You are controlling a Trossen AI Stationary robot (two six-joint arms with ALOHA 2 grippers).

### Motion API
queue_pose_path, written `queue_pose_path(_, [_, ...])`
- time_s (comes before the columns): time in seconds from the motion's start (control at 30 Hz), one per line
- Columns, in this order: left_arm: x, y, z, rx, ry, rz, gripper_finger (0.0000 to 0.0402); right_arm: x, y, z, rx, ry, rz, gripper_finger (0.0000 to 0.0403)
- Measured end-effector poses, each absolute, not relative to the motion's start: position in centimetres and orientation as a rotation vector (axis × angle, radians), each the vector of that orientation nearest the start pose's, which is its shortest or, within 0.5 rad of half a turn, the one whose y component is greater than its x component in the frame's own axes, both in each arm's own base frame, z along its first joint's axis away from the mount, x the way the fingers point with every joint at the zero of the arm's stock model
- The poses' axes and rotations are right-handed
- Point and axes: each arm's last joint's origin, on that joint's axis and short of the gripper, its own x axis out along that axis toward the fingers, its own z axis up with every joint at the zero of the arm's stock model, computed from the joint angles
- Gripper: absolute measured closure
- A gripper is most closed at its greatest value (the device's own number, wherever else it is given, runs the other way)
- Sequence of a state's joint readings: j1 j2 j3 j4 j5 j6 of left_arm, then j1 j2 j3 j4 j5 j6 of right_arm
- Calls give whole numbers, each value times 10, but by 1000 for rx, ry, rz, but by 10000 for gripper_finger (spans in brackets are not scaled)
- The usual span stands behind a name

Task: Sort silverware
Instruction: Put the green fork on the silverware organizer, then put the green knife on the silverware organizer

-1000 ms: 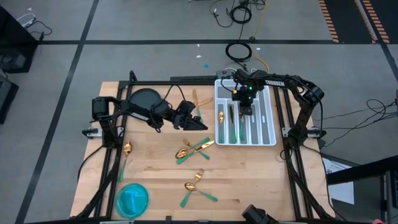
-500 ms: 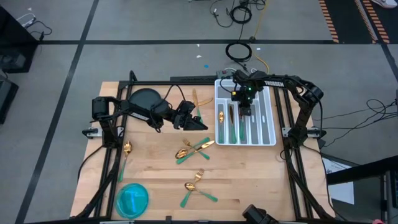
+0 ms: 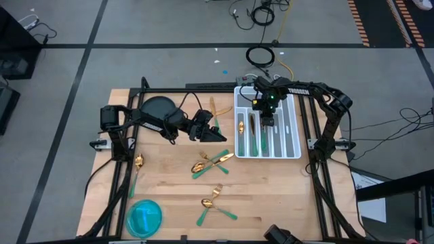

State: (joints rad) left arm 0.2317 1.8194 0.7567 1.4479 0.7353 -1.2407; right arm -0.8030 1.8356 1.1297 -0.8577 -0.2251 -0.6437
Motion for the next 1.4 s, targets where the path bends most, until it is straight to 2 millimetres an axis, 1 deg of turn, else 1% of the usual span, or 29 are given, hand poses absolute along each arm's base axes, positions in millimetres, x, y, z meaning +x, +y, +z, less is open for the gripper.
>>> queue_pose_path(0.1, [335, 59, 208, -1021, 9, -632, 200, 225, -219, 151, 240, 1412, 9, 263])
queue_pose_path(0.2, [335, 59, 208, -1021, 9, -632, 200, 225, -215, 158, 214, 1417, 2, 257])
queue_pose_path(0.33, [335, 59, 208, -1021, 9, -632, 200, 223, -212, 170, 173, 1418, -29, 257])
queue_pose_path(0.47, [335, 59, 208, -1021, 9, -632, 200, 221, -210, 177, 159, 1413, -41, 257])
queue_pose_path(0.63, [335, 59, 208, -1019, 6, -629, 200, 220, -209, 189, 65, 1429, -118, 257])
queue_pose_path(0.77, [335, 59, 208, -1001, -2, -623, 200, 218, -207, 206, -9, 1394, -182, 257])
queue_pose_path(0.83, [336, 60, 206, -1015, 16, -605, 200, 215, -205, 219, -32, 1357, -204, 257])
queue_pose_path(0.93, [338, 65, 197, -1050, 79, -543, 200, 211, -199, 251, -84, 1265, -252, 257])
queue_pose_path(1.07, [339, 78, 178, -1169, 179, -326, 201, 199, -187, 300, -110, 1116, -357, 257])
queue_pose_path(1.17, [338, 86, 167, -1220, 215, -185, 201, 184, -173, 335, -113, 992, -440, 257])
queue_pose_path(1.27, [336, 95, 161, -1259, 235, -79, 201, 167, -157, 356, -114, 914, -486, 257])
queue_pose_path(1.33, [332, 100, 161, -1257, 255, -23, 201, 155, -146, 364, -106, 894, -506, 257])
queue_pose_path(1.4, [329, 103, 162, -1220, 270, 11, 201, 145, -137, 370, -101, 898, -529, 257])
